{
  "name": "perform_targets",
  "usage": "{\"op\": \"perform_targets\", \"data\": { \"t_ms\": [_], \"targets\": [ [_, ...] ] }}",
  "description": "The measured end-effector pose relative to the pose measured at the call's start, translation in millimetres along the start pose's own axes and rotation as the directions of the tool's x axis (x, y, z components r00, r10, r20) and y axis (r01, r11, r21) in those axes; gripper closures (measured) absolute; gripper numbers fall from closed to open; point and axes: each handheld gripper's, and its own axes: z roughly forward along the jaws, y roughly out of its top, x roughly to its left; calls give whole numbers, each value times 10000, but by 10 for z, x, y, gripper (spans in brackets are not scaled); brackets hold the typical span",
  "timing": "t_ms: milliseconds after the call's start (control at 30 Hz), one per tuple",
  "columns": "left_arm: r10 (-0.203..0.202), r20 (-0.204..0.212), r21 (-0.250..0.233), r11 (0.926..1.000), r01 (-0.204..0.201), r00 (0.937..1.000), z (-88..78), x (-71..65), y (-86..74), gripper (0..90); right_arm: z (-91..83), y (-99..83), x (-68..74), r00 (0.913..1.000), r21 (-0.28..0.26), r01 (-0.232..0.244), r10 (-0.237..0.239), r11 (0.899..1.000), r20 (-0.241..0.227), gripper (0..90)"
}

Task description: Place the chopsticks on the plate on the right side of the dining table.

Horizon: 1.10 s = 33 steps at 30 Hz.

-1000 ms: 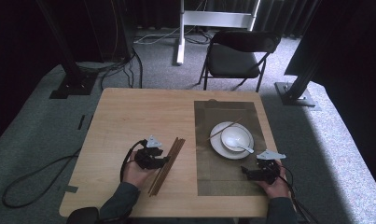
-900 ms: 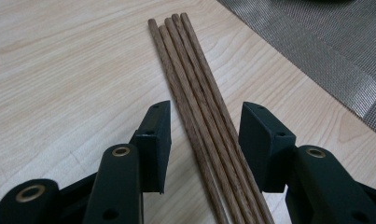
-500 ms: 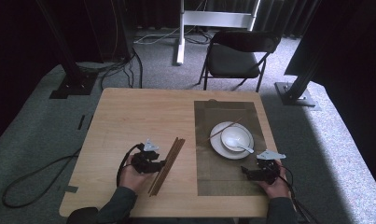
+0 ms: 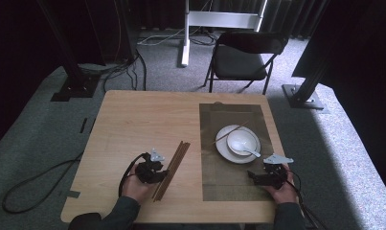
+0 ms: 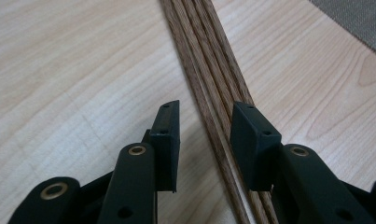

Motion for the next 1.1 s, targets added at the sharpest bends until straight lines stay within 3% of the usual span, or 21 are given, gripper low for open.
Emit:
{"op": "perform_targets", "data": {
  "t_ms": [333, 1100],
  "targets": [
    [-109, -71, 378, 9992, 111, 9999, 48, 4, -26, 676, 0, 0, 0, 10000, 0, 0, 0, 10000, -1, 115],
    [-680, -659, 386, 9968, 706, 9955, 42, 25, -40, 829, 0, 0, 0, 10000, 1, -1, 1, 10000, -2, 115]
  ]
}}
